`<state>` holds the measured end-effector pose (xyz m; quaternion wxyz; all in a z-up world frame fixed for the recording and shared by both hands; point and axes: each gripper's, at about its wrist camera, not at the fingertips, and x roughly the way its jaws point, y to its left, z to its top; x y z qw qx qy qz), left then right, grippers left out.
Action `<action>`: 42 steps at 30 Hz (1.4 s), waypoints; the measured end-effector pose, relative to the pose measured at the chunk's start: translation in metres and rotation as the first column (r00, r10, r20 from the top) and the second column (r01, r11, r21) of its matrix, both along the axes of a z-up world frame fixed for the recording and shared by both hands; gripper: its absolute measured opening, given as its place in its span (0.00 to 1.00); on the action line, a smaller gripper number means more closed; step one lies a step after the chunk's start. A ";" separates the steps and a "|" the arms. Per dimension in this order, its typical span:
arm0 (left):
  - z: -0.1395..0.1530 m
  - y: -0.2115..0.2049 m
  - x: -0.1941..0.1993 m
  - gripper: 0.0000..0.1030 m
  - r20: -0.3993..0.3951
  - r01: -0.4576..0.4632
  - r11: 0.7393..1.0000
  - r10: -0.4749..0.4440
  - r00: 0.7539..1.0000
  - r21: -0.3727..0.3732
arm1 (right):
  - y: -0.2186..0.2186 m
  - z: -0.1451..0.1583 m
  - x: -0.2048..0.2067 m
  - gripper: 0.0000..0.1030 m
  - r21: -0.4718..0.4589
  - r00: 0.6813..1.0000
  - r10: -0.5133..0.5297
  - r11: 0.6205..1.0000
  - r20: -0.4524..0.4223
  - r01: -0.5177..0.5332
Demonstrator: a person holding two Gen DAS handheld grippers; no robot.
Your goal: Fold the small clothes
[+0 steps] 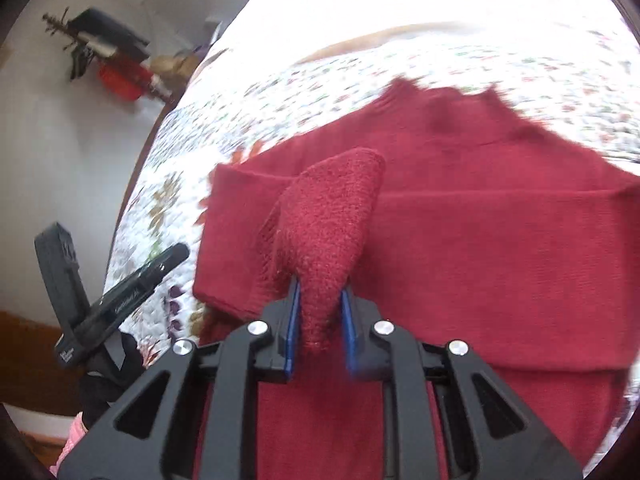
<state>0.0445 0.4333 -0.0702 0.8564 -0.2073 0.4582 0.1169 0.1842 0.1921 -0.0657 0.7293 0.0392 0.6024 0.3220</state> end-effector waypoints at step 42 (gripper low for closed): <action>-0.047 -0.030 0.027 0.31 -0.133 0.058 0.997 -0.051 0.990 0.049 | 0.049 -0.042 -0.028 0.14 -0.262 0.989 0.130 0.959 0.072 -0.107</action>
